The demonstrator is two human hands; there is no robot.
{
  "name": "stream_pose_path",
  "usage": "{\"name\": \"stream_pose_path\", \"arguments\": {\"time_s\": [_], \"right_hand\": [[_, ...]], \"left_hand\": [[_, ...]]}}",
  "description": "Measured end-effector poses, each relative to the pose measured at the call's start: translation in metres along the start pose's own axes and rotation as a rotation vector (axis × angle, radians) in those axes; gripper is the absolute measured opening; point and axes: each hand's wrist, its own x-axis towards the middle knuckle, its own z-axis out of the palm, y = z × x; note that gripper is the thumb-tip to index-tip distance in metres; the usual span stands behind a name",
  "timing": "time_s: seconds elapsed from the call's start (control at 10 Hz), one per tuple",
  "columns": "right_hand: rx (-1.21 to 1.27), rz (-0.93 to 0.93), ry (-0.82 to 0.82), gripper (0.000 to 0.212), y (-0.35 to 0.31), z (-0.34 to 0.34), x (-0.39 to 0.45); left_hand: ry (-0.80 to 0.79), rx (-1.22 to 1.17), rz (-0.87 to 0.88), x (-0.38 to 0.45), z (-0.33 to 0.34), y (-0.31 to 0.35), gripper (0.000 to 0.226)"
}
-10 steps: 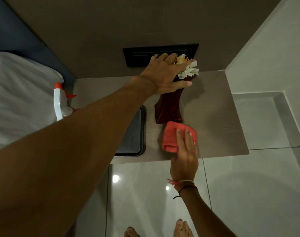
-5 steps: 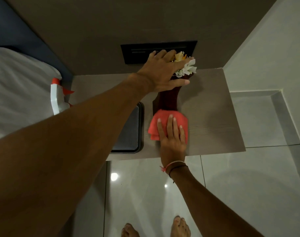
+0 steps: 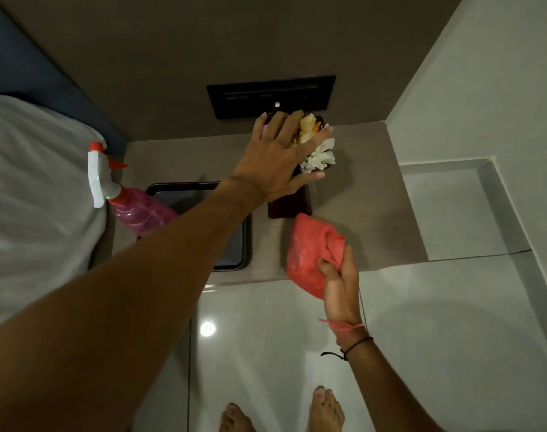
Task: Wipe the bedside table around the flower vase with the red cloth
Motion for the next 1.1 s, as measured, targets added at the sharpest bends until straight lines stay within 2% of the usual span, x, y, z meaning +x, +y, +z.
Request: {"name": "stream_pose_path", "arguments": {"time_s": [0.1, 0.2, 0.3, 0.4, 0.5, 0.6, 0.7, 0.8, 0.9, 1.0, 1.1], "right_hand": [[0.276, 0.274, 0.034, 0.040, -0.004, -0.003, 0.010], [0.440, 0.403, 0.023, 0.034, -0.013, 0.001, 0.010], [0.499, 0.519, -0.044, 0.024, -0.018, 0.015, 0.005], [0.526, 0.555, -0.103, 0.025, -0.027, 0.041, 0.010], [0.533, 0.596, -0.166, 0.025, -0.032, 0.078, 0.019], [0.444, 0.616, -0.201, 0.021, -0.031, 0.118, 0.032], [0.187, 0.418, -0.201, 0.023, -0.020, 0.141, 0.046], [-0.091, 0.275, -0.125, 0.037, -0.008, 0.149, 0.050], [-0.255, 0.223, -0.080, 0.036, 0.003, 0.152, 0.051], [-0.370, 0.243, -0.149, 0.032, 0.002, 0.148, 0.049], [-0.448, 0.236, -0.221, 0.036, -0.009, 0.134, 0.040]], "left_hand": [[-0.018, -0.005, -0.033, -0.013, -0.001, 0.014, 0.077], [0.054, -0.134, -0.084, -0.029, -0.012, 0.015, 0.083], [0.346, -0.434, -0.299, -0.078, -0.017, 0.005, 0.084], [0.307, -0.888, -0.636, -0.138, -0.003, -0.002, 0.075], [-0.020, -1.335, -0.909, -0.169, 0.018, -0.004, 0.076], [-0.070, -1.565, -1.007, -0.177, 0.041, -0.012, 0.052], [0.048, -1.494, -1.133, -0.178, 0.061, -0.027, 0.040], [-0.002, -1.328, -1.158, -0.176, 0.070, -0.037, 0.045], [-0.053, -1.174, -1.084, -0.178, 0.077, -0.039, 0.041], [-0.100, -1.076, -0.976, -0.178, 0.067, -0.038, 0.039], [-0.105, -1.029, -0.896, -0.182, 0.053, -0.031, 0.045]]}}
